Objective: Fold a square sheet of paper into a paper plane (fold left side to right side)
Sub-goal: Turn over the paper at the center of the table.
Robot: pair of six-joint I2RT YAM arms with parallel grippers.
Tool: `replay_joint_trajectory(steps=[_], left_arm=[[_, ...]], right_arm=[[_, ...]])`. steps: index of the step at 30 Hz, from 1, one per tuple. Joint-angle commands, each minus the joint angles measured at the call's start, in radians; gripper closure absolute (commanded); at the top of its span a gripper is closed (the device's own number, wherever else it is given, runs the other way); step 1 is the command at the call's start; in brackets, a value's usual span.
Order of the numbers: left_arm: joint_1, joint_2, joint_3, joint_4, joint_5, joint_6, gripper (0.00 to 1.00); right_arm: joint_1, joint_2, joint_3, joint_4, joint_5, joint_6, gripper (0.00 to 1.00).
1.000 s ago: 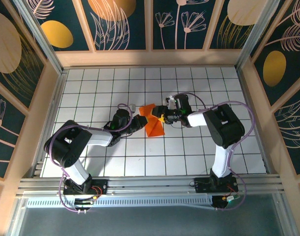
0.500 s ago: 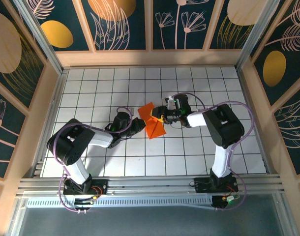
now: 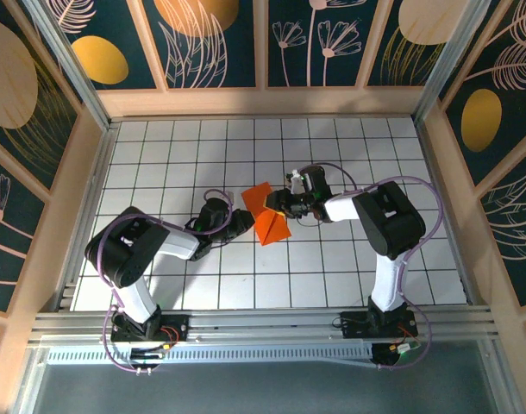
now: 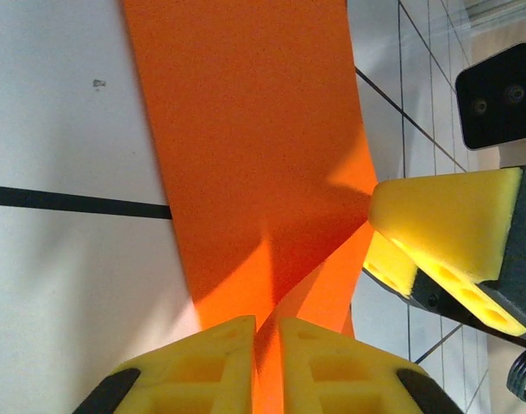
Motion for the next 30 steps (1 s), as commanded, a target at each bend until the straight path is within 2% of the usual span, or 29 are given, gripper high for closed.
replay_joint_trajectory(steps=[1,14,16,23,30], left_arm=[[-0.008,0.021,-0.005,-0.005,-0.013,0.003,0.84],[-0.008,0.018,-0.003,-0.015,-0.023,0.000,0.76],[-0.007,0.009,-0.005,-0.017,-0.027,0.000,0.73],[-0.008,-0.149,-0.046,-0.058,-0.089,0.017,0.58],[0.005,-0.385,-0.070,-0.217,-0.192,0.068,0.35]], right_arm=[[0.010,0.011,0.018,-0.018,0.012,-0.024,0.58],[0.016,-0.007,0.010,-0.001,0.011,-0.025,0.69],[0.015,-0.009,0.012,-0.002,0.012,-0.026,0.73],[0.015,-0.024,0.015,-0.013,0.035,-0.038,0.83],[0.015,-0.043,0.017,-0.001,0.044,-0.035,0.96]])
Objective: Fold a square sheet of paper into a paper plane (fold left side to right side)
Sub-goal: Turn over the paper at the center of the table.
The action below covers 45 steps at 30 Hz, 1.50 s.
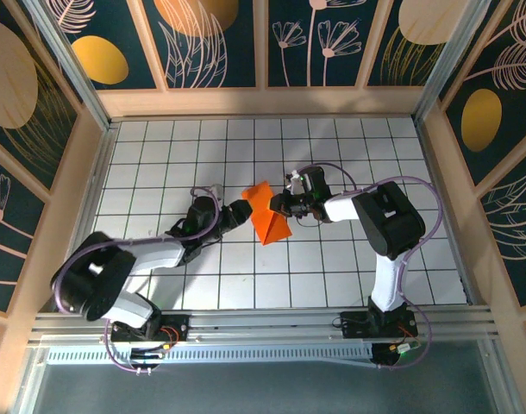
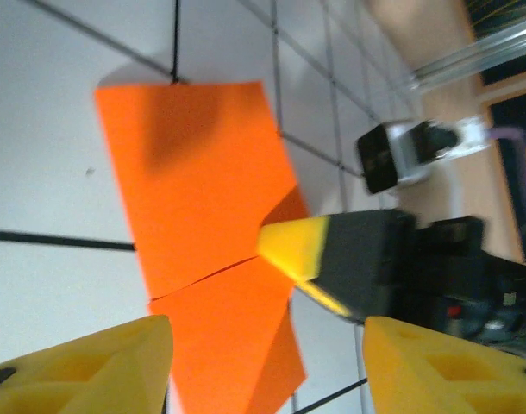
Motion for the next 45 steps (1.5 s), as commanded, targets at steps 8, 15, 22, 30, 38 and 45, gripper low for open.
replay_joint_trajectory(steps=[8,15,22,30,38,45], left_arm=[[0.036,-0.392,-0.079,-0.245,-0.192,0.062,0.13],[0.042,-0.612,-0.156,-0.195,-0.192,0.058,0.01],[0.042,-0.632,-0.226,0.122,-0.054,-0.005,0.01],[0.042,-0.392,-0.136,0.467,0.210,-0.088,0.01],[0.024,-0.131,-0.017,0.702,0.329,-0.200,0.01],[-0.014,-0.024,0.050,0.738,0.332,-0.224,0.01]], right_arm=[[-0.002,-0.105,0.008,0.061,0.028,-0.012,1.00],[-0.058,-0.203,-0.038,0.193,-0.028,0.060,1.00],[-0.142,-0.334,-0.072,0.294,-0.109,0.164,1.00],[-0.169,-0.462,-0.064,0.328,-0.162,0.294,1.00],[-0.153,-0.482,-0.071,0.420,-0.213,0.428,1.00],[-0.126,-0.461,-0.083,0.519,-0.226,0.513,1.00]])
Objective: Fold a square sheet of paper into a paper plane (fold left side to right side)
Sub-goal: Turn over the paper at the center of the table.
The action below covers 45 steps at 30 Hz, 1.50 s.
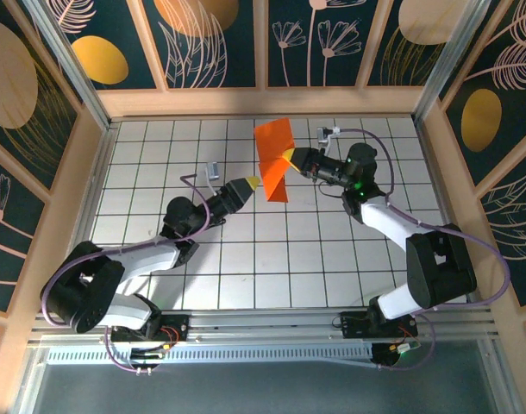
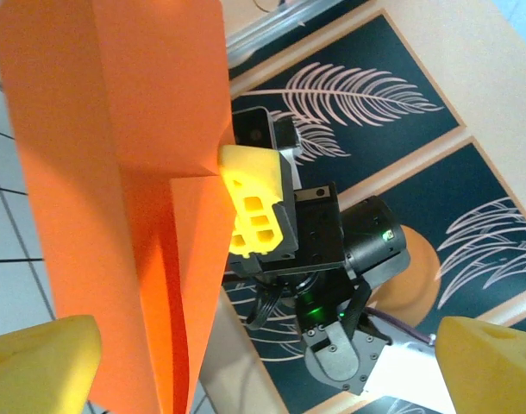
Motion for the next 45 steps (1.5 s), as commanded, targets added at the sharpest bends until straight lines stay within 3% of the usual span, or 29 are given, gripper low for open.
replay_joint_trajectory(steps=[1,11,17,26,31,35,38,45], left_arm=[[-0.014,0.032,0.041,0.106,0.026,-0.037,0.02],[-0.028,0.098,0.070,0.158,0.021,-0.080,0.23],[-0.027,0.088,0.067,0.114,-0.003,-0.068,0.46],[-0.027,0.043,0.056,-0.015,-0.044,-0.017,0.77],[-0.027,0.006,0.045,-0.100,-0.057,0.024,0.85],[-0.027,-0.060,0.055,-0.303,-0.080,0.126,0.91],[-0.028,-0.119,0.103,-0.581,-0.119,0.248,0.95],[-0.040,-0.126,0.327,-1.284,-0.280,0.534,1.00]], right_arm=[[0.018,0.002,-0.013,0.114,-0.031,0.066,1.00],[0.047,0.039,0.001,0.130,-0.034,0.080,1.00],[0.048,0.040,-0.005,0.126,-0.033,0.079,0.99],[0.044,0.013,0.002,0.035,-0.010,0.009,0.80],[0.028,-0.028,0.019,-0.134,0.039,-0.117,0.67],[0.003,-0.093,0.037,-0.391,0.168,-0.321,0.55],[-0.009,-0.150,0.057,-0.606,0.347,-0.486,0.43],[-0.060,-0.236,0.003,-0.765,0.647,-0.634,0.25]])
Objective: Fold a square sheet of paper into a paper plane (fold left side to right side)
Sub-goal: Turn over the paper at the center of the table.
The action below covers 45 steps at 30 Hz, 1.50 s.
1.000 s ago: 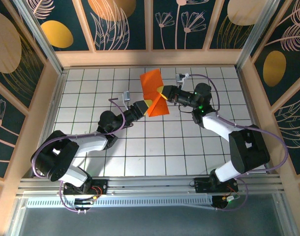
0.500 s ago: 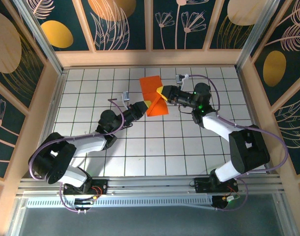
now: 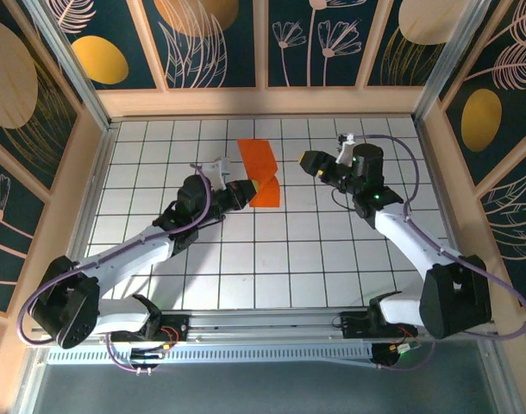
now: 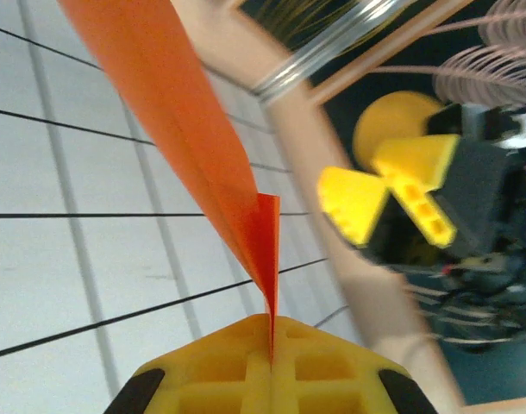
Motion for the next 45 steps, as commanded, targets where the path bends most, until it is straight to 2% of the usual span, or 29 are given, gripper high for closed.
replay_joint_trajectory(steps=[1,6,10,15,20,27,33,45], left_arm=[[-0.020,0.012,0.107,-0.452,-0.118,0.187,1.00],[-0.092,0.117,0.308,-0.814,-0.321,0.258,1.00],[-0.162,0.221,0.466,-1.069,-0.513,0.244,1.00],[-0.257,0.394,0.662,-1.405,-0.770,0.120,1.00],[-0.316,0.624,0.816,-1.643,-0.908,-0.046,1.00],[-0.341,0.796,0.879,-1.618,-0.869,-0.142,1.00],[-0.341,0.846,0.872,-1.478,-0.735,-0.133,1.00],[-0.341,0.911,0.931,-1.308,-0.570,-0.050,0.72]], right_arm=[[-0.026,-0.037,-0.026,-0.125,0.216,-0.133,0.23],[-0.036,-0.040,-0.031,-0.186,0.380,-0.203,0.14],[-0.048,-0.058,-0.055,-0.195,0.492,-0.224,0.03],[-0.091,-0.080,-0.107,-0.158,0.493,-0.215,0.01],[-0.128,-0.083,-0.139,-0.122,0.467,-0.208,0.01],[-0.167,-0.091,-0.188,-0.077,0.410,-0.191,0.01],[-0.185,-0.087,-0.207,-0.054,0.376,-0.197,0.01],[-0.199,-0.038,-0.208,-0.040,0.286,-0.194,0.01]])
